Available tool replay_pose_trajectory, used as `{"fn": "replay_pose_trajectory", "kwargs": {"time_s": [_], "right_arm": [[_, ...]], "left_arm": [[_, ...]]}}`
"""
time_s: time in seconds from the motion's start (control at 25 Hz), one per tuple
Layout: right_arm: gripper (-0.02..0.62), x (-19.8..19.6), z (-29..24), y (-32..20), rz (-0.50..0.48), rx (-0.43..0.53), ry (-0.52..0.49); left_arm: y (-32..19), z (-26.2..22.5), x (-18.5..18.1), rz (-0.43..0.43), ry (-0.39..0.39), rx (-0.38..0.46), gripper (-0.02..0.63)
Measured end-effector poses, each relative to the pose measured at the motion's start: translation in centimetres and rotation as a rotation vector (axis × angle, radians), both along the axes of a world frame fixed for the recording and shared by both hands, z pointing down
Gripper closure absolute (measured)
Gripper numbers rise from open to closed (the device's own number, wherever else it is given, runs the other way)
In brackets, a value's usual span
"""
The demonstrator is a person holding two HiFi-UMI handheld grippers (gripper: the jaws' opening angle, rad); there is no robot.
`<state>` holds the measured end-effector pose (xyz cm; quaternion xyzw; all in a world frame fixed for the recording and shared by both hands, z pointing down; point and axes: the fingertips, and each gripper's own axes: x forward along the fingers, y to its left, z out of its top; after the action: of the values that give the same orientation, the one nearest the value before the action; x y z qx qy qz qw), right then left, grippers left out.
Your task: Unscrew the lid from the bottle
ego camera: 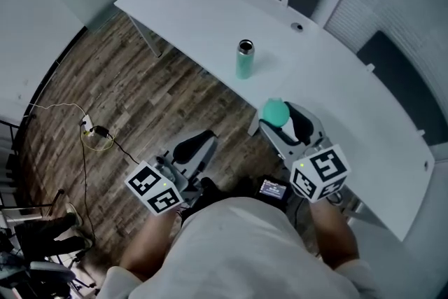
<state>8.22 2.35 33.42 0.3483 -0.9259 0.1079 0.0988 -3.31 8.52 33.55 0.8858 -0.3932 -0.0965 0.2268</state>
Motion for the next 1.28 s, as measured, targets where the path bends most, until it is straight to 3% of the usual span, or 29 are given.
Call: {"fn": "replay_pose_trajectory", "kwargs": {"time_s": [0.32,0.84,1.28], "right_arm": [[0.305,-1.6,0.7,1.4,0.034,-0.023,0.016],[0.305,-0.4,2.2,2.9,0.102,-0.049,0.05],[0.305,-1.9,2.3,2.2,0.092,-0.045,0.079]], "left_arm": [[1.0,0.3,-1.8,0.029,0.002,-0.01,0.561],[2.2,1.4,-1.8,0.07,0.003,-0.033,0.56],[1.6,1.7,-2.0,0.082,-0.003,-0.047,0.56]]}}
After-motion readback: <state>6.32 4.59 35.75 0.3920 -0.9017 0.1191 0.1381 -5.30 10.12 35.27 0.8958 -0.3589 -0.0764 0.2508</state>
